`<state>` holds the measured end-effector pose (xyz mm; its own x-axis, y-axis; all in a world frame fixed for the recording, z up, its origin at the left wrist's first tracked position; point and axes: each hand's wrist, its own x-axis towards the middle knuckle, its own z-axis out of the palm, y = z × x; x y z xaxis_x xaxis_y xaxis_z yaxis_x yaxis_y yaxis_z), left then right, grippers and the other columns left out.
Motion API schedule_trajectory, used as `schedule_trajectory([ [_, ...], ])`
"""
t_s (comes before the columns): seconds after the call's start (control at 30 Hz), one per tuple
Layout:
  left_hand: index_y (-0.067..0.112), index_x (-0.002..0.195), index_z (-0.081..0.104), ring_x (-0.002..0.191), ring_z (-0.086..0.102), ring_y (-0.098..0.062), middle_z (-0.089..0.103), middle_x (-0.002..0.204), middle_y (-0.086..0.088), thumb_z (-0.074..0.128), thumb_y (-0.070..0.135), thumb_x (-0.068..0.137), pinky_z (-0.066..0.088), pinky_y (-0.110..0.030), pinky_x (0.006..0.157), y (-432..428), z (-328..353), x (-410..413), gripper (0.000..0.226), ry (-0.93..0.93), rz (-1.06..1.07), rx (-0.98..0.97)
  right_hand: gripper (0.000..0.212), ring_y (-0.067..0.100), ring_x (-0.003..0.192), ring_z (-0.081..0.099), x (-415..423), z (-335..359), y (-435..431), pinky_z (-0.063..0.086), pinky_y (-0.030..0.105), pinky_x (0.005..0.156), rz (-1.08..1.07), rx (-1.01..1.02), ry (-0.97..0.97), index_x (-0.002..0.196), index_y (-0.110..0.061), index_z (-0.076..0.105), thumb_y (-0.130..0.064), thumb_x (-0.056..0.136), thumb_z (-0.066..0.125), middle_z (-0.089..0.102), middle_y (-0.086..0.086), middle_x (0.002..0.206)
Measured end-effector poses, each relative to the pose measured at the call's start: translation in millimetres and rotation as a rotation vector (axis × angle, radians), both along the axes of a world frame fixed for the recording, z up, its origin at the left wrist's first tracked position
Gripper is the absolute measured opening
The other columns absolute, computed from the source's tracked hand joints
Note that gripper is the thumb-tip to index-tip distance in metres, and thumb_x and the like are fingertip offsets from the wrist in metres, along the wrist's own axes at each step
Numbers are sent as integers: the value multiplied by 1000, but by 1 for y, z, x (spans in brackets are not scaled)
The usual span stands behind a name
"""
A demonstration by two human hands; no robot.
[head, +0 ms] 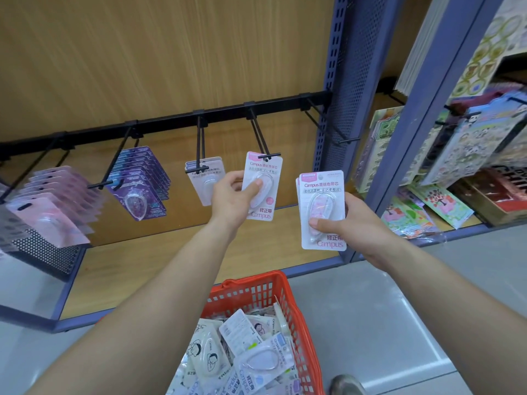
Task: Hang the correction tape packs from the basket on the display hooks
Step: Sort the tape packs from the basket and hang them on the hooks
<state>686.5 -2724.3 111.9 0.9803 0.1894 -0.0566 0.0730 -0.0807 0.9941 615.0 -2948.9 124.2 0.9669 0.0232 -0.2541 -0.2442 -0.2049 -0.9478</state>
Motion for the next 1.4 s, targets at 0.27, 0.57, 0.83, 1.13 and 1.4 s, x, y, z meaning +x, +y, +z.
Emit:
schedule_trajectory([
  [0.27, 18, 135, 57, 114, 56, -9, 60, 128, 9, 77, 31, 90, 44, -25, 98, -4, 11, -9, 51, -15, 107, 251, 55, 15, 104, 73, -2, 3, 7, 59, 48, 94, 16, 38, 0, 125, -29, 55, -18, 81, 86, 73, -8, 118],
  [0.57, 9, 118, 66, 100, 74, -30, 77, 108, -12, 82, 24, 85, 57, -45, 94, -21, 16, -66, 40, 155, -292, -105, 67, 15, 89, 77, -16, 15, 23, 64, 43, 75, 43, 128, -20, 119, -24, 58, -24, 62, 92, 78, -8, 101],
  [0.83, 8, 111, 69, 83, 77, -22, 80, 94, -4, 74, 15, 92, 62, -31, 71, -16, 21, -65, 21, 183, -278, -91, 45, 17, 93, 77, -17, 17, 14, 62, 43, 83, 72, 71, -36, 120, -22, 59, -30, 82, 82, 79, -2, 104],
  [1.13, 12, 110, 65, 87, 76, -21, 78, 105, -7, 70, 15, 94, 57, -31, 67, -14, 17, -47, 17, 193, -245, -95, 17, 20, 84, 78, -9, 13, 6, 62, 39, 69, -17, 69, -3, 115, -18, 61, -13, 99, 65, 79, 2, 98],
  [1.4, 7, 118, 62, 85, 75, -20, 78, 103, -6, 68, 16, 96, 58, -31, 69, -9, 17, -45, 24, 189, -294, -117, 14, 15, 89, 77, -7, 12, 12, 62, 37, 69, 54, 117, -28, 114, -26, 65, -23, 100, 64, 79, -5, 102],
])
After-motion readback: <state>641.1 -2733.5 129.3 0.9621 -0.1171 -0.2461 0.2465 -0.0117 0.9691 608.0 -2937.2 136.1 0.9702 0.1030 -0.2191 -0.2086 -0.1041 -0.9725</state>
